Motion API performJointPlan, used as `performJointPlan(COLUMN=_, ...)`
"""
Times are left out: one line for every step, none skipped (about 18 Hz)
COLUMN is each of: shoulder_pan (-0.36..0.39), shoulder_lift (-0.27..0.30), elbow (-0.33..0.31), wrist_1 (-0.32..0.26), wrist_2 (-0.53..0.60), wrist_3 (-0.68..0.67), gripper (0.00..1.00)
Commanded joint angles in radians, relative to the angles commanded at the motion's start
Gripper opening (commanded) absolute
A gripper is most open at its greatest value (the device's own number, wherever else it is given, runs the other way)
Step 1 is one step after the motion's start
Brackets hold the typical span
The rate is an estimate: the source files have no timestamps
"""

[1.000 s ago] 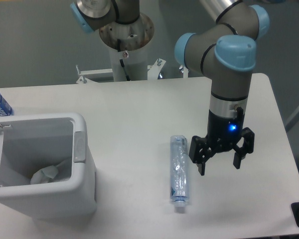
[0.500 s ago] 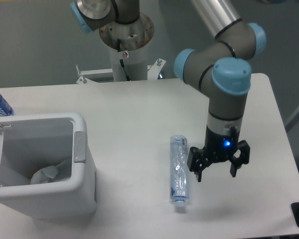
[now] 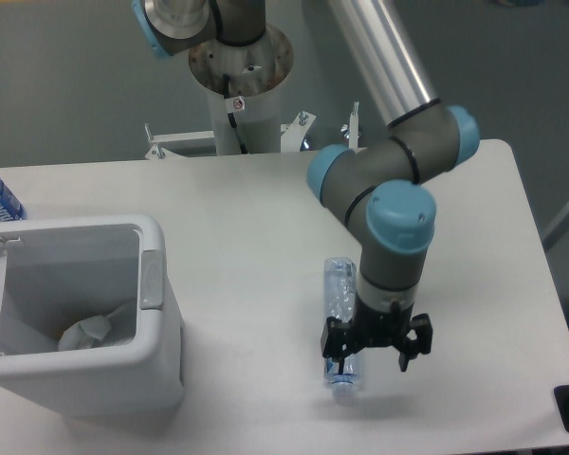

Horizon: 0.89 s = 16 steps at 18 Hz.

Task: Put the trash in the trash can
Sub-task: 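Lower the gripper to the bottle cap end and close on it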

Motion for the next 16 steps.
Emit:
performJointPlan(shoulder_pan=-0.006, shoulder_lift=-0.011, elbow=0.000, wrist_1=0.000, wrist_2=0.005, wrist_3=-0.005, gripper=1.00)
performJointPlan(shoulder_pan=-0.011, shoulder_lift=-0.018, elbow=0.000, wrist_1=0.000, wrist_2=0.011, wrist_3=-0.009, gripper=1.00)
performJointPlan(shoulder_pan=-0.011, shoulder_lift=-0.026, elbow=0.000, wrist_1=0.005, wrist_2=0.017, wrist_3=-0.009, gripper=1.00)
performJointPlan(shoulder_pan=-0.012, shoulder_lift=-0.034, elbow=0.003, wrist_1=0.006, wrist_2=0.023, wrist_3=-0.009, gripper=1.00)
performJointPlan(shoulder_pan=-0.012, shoulder_lift=-0.044, elbow=0.012, wrist_1=0.006, wrist_2=0.025, wrist_3=-0.011, gripper=1.00)
performJointPlan(shoulder_pan=-0.014, shoulder_lift=-0.052, elbow=0.021, wrist_1=0.006, wrist_2=0.025, wrist_3=-0.012, gripper=1.00)
performJointPlan(shoulder_pan=-0.018, shoulder_lift=-0.057, elbow=0.029, wrist_1=0.006, wrist_2=0.025, wrist_3=-0.012, gripper=1.00)
performJointPlan(shoulder_pan=-0.020, shoulder_lift=-0.061, elbow=0.029, wrist_1=0.006, wrist_2=0.025, wrist_3=-0.012, gripper=1.00)
performJointPlan(shoulder_pan=-0.022, shoulder_lift=-0.063, elbow=0.028, wrist_1=0.006, wrist_2=0.025, wrist_3=-0.012, gripper=1.00)
performJointPlan(shoulder_pan=-0.022, shoulder_lift=-0.063, elbow=0.028, wrist_1=0.006, wrist_2=0.025, wrist_3=-0.012, gripper=1.00)
performJointPlan(shoulder_pan=-0.022, shoulder_lift=-0.068, elbow=0.028, wrist_1=0.006, wrist_2=0.025, wrist_3=-0.012, gripper=1.00)
performJointPlan(shoulder_pan=-0.022, shoulder_lift=-0.071, elbow=0.028, wrist_1=0.006, wrist_2=0.026, wrist_3=-0.014, gripper=1.00)
performJointPlan(shoulder_pan=-0.028, shoulder_lift=-0.075, elbow=0.029, wrist_1=0.009, wrist_2=0.026, wrist_3=-0.017, gripper=1.00)
performJointPlan(shoulder_pan=-0.031, shoulder_lift=-0.078, elbow=0.028, wrist_1=0.021, wrist_2=0.034, wrist_3=-0.024, gripper=1.00)
performJointPlan(shoulder_pan=-0.037, shoulder_lift=-0.086, elbow=0.025, wrist_1=0.032, wrist_2=0.055, wrist_3=-0.028, gripper=1.00)
performJointPlan(shoulder_pan=-0.044, shoulder_lift=-0.091, elbow=0.026, wrist_1=0.037, wrist_2=0.078, wrist_3=-0.031, gripper=1.00)
